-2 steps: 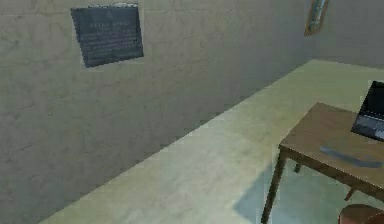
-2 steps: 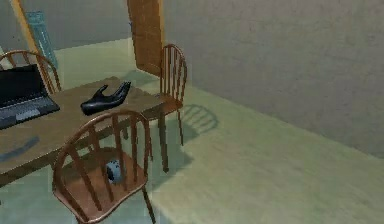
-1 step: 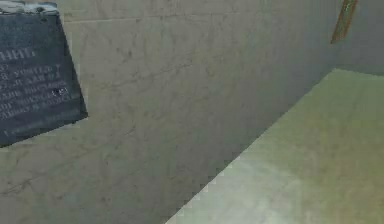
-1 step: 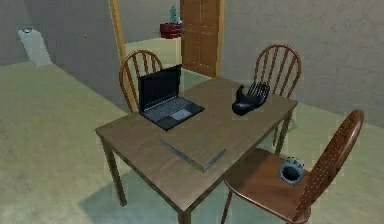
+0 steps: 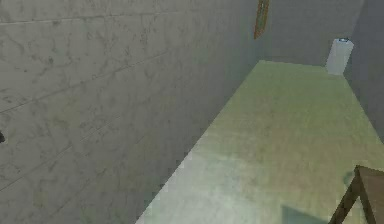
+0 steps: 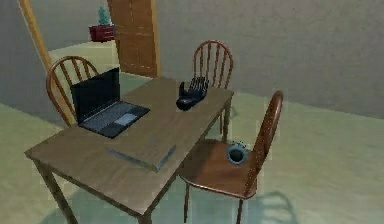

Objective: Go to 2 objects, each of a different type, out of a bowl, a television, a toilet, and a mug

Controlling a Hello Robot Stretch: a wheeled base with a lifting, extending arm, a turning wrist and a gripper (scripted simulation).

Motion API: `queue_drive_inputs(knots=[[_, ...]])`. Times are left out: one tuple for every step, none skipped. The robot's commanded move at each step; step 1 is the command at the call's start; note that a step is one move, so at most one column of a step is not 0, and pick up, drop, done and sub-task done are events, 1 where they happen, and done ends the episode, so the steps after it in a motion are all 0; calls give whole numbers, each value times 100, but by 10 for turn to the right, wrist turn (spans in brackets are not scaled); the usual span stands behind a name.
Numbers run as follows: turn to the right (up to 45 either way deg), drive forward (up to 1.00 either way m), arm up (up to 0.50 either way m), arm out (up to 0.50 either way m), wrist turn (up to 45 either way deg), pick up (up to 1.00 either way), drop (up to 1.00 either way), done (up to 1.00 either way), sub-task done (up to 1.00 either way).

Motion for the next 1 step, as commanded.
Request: queue_drive_inputs(knots=[[0, 15, 0, 0, 0, 0, 0, 0, 0]])
